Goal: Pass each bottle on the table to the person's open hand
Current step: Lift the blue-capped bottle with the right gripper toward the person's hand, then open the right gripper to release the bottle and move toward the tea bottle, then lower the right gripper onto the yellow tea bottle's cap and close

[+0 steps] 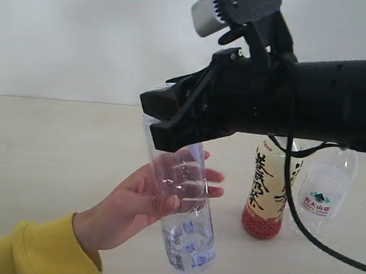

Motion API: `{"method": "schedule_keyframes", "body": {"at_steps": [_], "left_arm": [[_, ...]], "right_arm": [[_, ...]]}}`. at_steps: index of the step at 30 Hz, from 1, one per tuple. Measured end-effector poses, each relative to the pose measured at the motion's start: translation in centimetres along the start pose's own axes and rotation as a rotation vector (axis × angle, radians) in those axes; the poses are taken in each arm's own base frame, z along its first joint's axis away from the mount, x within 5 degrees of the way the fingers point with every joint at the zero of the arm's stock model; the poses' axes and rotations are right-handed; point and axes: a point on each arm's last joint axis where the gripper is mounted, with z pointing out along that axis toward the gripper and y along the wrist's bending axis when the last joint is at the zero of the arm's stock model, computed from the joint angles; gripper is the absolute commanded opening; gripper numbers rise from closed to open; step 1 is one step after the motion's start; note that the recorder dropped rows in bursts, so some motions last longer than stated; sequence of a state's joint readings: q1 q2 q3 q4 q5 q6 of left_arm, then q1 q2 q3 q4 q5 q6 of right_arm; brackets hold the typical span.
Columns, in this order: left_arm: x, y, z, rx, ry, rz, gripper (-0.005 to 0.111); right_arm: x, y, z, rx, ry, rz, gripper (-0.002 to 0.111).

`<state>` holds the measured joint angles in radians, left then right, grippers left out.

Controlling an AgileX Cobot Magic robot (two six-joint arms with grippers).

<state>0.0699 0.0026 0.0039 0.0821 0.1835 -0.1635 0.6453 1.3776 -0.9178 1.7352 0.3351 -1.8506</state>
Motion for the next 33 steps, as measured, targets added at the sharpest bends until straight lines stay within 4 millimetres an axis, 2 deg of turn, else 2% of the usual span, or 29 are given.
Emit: {"method": "schedule_keyframes", "body": {"at_steps": [5, 8, 10, 12, 14, 15, 20, 26, 29, 33], "left_arm": [[0.0, 0.0, 0.0, 0.000, 0.000, 0.000, 0.004], [0.0, 0.0, 0.0, 0.000, 0.000, 0.000, 0.004], [0.0, 0.0, 0.0, 0.000, 0.000, 0.000, 0.004], [0.0, 0.0, 0.0, 0.000, 0.000, 0.000, 0.004], [0.0, 0.0, 0.0, 0.000, 0.000, 0.000, 0.004], [0.0, 0.0, 0.0, 0.000, 0.000, 0.000, 0.004], [0.0, 0.0, 0.0, 0.000, 0.000, 0.000, 0.004], [0.0, 0.0, 0.0, 0.000, 0.000, 0.000, 0.004], [0.0, 0.0, 0.0, 0.000, 0.000, 0.000, 0.004], [0.0, 0.0, 0.0, 0.000, 0.000, 0.000, 0.004]], "right_arm": [[0.3, -0.3, 1.5, -0.019, 0.019, -0.038, 0.000], [0.3, -0.3, 1.6, -0.019, 0.021, -0.056, 0.008], [0.3, -0.3, 1.6, -0.018, 0.021, -0.062, 0.025], [0.3, -0.4, 1.6, -0.006, 0.023, -0.064, 0.051], [0.1, -0.6, 1.7, 0.021, 0.027, -0.068, 0.072], [-0.1, -0.9, 1.6, 0.060, 0.030, -0.072, 0.075], [-1.0, -2.7, -0.3, 0.310, 0.042, -0.034, 0.072], [-3.1, -3.8, -4.3, 0.543, 0.003, -0.068, 0.072], [-2.3, -4.7, -5.7, 0.632, 0.035, -0.067, 0.072], [0.6, -6.6, -6.5, 0.691, 0.097, 0.018, 0.072]]}}
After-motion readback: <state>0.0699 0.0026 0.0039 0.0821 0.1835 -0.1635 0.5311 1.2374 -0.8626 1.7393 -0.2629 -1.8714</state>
